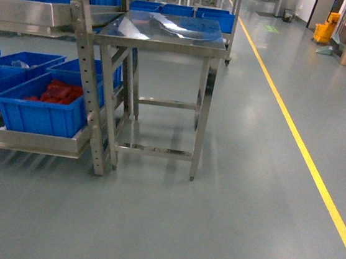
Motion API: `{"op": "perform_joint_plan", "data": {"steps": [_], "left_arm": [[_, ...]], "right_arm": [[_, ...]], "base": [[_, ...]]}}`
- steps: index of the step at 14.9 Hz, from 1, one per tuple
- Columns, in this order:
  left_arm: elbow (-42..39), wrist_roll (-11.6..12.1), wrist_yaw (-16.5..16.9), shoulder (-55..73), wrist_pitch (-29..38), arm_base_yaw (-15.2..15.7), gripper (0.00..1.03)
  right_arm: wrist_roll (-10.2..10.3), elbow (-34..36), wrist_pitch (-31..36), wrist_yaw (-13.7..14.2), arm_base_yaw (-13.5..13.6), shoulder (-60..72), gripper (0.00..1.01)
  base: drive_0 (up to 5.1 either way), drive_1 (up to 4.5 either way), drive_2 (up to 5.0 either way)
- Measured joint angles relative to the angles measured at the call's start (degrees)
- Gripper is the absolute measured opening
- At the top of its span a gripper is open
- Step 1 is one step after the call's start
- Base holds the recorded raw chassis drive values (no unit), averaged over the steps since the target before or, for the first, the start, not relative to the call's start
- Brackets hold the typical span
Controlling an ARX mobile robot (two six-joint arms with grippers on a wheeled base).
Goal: Sort blue parts and orange caps into right shelf containers
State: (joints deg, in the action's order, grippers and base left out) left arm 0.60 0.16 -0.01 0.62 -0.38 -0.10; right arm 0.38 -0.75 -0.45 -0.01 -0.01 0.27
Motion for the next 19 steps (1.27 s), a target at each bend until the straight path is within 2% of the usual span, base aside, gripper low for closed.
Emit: {"op": "perform_joint_plan", "data": {"steps": [19], "left_arm": [[0.0, 0.0, 0.0, 0.0, -0.1, 0.0, 0.43]], "right_arm": [[0.0, 0.0, 0.0, 0.0, 0.0, 0.0, 0.44]], "base": [[0.0, 4.33, -4.2]]}}
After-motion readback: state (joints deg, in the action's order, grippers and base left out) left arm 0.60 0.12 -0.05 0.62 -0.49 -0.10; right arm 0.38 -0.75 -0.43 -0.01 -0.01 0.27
